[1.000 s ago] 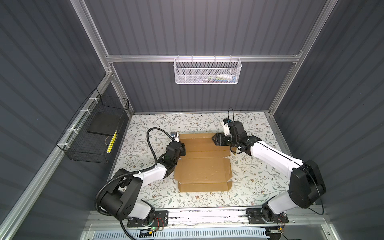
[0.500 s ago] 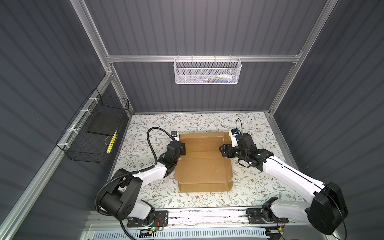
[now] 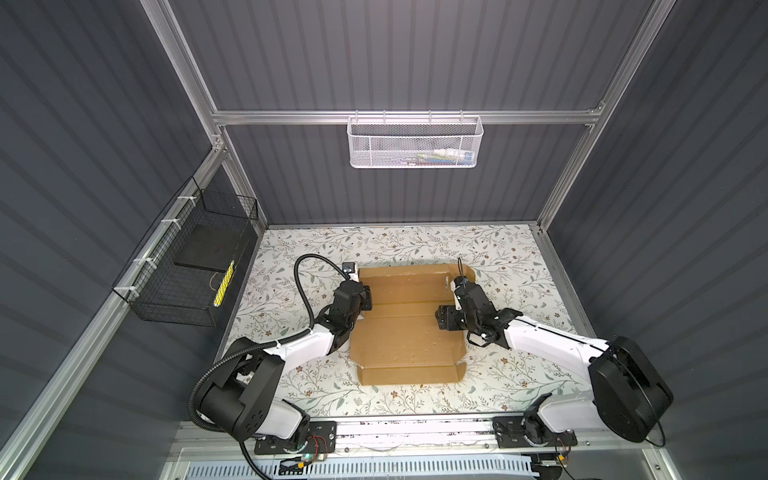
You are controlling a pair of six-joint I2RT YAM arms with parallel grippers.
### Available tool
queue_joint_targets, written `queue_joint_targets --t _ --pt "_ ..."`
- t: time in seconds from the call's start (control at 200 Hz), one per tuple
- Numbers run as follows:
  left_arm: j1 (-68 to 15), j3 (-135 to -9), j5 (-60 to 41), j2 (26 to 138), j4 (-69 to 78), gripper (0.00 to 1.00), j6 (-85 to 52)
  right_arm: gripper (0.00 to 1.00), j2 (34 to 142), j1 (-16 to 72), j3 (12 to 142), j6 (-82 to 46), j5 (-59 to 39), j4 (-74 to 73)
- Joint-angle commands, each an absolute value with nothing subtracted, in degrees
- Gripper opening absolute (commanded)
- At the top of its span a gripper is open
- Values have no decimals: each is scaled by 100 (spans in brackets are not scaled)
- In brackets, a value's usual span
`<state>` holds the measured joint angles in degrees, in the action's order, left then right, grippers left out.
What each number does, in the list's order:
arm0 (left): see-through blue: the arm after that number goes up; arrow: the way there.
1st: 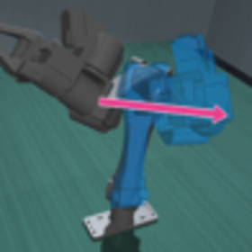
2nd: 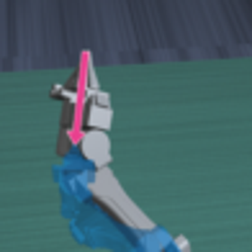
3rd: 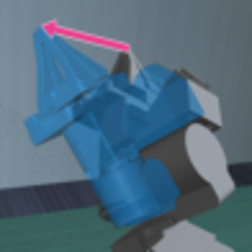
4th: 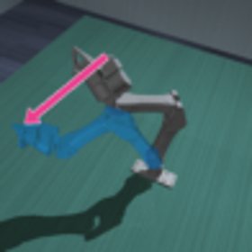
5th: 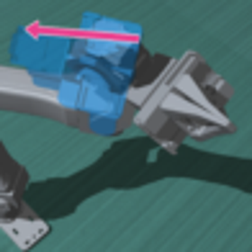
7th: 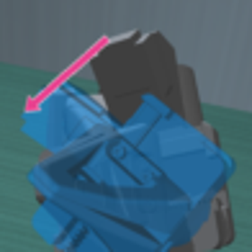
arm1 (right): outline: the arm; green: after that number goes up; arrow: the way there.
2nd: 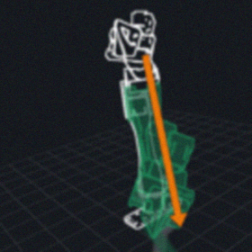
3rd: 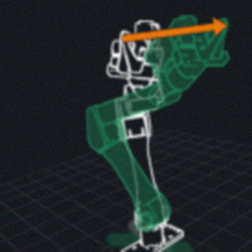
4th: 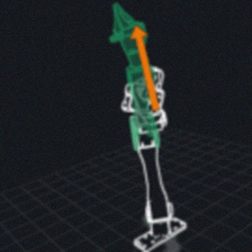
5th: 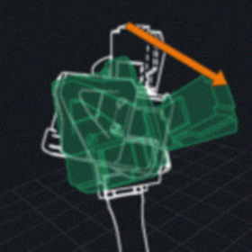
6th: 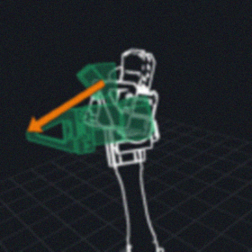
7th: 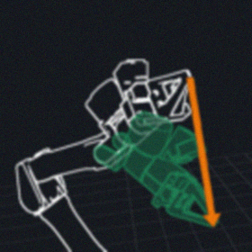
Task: Fold the paper box
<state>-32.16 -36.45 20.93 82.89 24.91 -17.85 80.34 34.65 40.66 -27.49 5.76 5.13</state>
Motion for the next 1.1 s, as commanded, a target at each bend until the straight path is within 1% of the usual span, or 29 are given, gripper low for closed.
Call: queue_joint_targets --t 0.0,0.3,0.64,1.096 --pt "-3221 -3725 1995 8352 2117 0 -1907 80 8125 3481 3915 -2849 962 214" --pt "-3224 -3718 1986 8355 2113 0 -1916 81 8261 3462 3701 -3025 1240 4" --pt "-3226 -3711 1969 8367 2130 0 -1916 81 8543 3373 3807 -2978 1236 -358" --pt "-3225 -3727 1940 8403 2142 0 -1917 81 8147 3384 4121 -2700 1093 -233"
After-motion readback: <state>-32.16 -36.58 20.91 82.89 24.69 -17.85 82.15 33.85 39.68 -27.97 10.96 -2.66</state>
